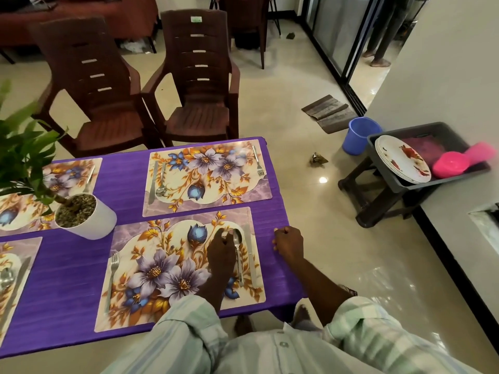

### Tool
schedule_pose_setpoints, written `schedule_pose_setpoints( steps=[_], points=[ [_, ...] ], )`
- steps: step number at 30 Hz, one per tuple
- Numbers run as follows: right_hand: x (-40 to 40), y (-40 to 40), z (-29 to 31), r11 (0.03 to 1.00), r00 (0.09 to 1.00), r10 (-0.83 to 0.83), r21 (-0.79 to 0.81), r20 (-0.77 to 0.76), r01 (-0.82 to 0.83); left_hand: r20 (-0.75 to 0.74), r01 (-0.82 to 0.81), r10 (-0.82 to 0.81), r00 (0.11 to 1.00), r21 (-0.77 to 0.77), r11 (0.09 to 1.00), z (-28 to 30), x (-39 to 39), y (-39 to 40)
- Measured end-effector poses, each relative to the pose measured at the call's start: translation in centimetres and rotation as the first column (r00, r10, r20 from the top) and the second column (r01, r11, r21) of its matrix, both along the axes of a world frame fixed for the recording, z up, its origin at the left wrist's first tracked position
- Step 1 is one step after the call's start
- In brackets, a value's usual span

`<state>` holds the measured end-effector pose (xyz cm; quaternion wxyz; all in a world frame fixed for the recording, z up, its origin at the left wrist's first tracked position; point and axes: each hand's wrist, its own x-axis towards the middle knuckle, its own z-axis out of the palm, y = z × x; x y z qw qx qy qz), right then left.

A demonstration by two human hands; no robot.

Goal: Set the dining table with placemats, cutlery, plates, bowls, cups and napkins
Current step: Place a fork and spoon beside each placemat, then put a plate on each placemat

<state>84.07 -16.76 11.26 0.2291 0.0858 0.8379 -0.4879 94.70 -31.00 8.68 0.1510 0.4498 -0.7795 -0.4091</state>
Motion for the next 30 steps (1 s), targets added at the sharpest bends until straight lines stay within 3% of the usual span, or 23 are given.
schedule_pose_setpoints(
  steps=[4, 11, 15, 18, 23, 27, 30],
  points=[
    [-2.2, 1.3, 0.3, 0.999, 0.999, 0.046, -0.006, -0.024, -0.046, 0.002, -0.060, 0.061, 0.998, -0.126, 0.990, 1.4, -2.6, 2.0],
    [-9.5, 7.1, -1.3, 0.981, 0.985, 0.168, 0.108, -0.048, -0.163, -0.020, 0.157, -0.167, 0.986, -0.238, 0.959, 2.9, -12.3, 10.7],
    [-15.0, 13.5, -0.7, 0.967, 0.981, 0.191, 0.179, -0.045, -0.180, 0.086, 0.314, -0.303, 0.949, -0.187, 0.931, 2.1, -18.7, 17.3],
    [-18.3, 18.6, -0.4, 0.965, 0.992, 0.126, 0.237, -0.031, -0.115, 0.202, 0.438, -0.405, 0.892, -0.159, 0.885, 1.3, -22.6, 21.7],
    [-21.5, 25.9, 0.3, 0.945, 0.999, 0.011, 0.327, -0.049, 0.006, 0.255, 0.631, -0.593, 0.764, -0.106, 0.768, 0.7, -27.4, 28.4],
    [-23.4, 29.4, 0.0, 0.944, 0.998, -0.062, 0.324, -0.016, 0.064, 0.332, 0.794, -0.731, 0.596, -0.110, 0.598, 0.8, -31.2, 30.9],
    [-25.1, 30.6, -0.6, 0.942, 0.991, -0.136, 0.310, -0.008, 0.131, 0.343, 0.807, -0.741, 0.577, -0.099, 0.582, 0.6, -34.1, 31.1]
  ],
)
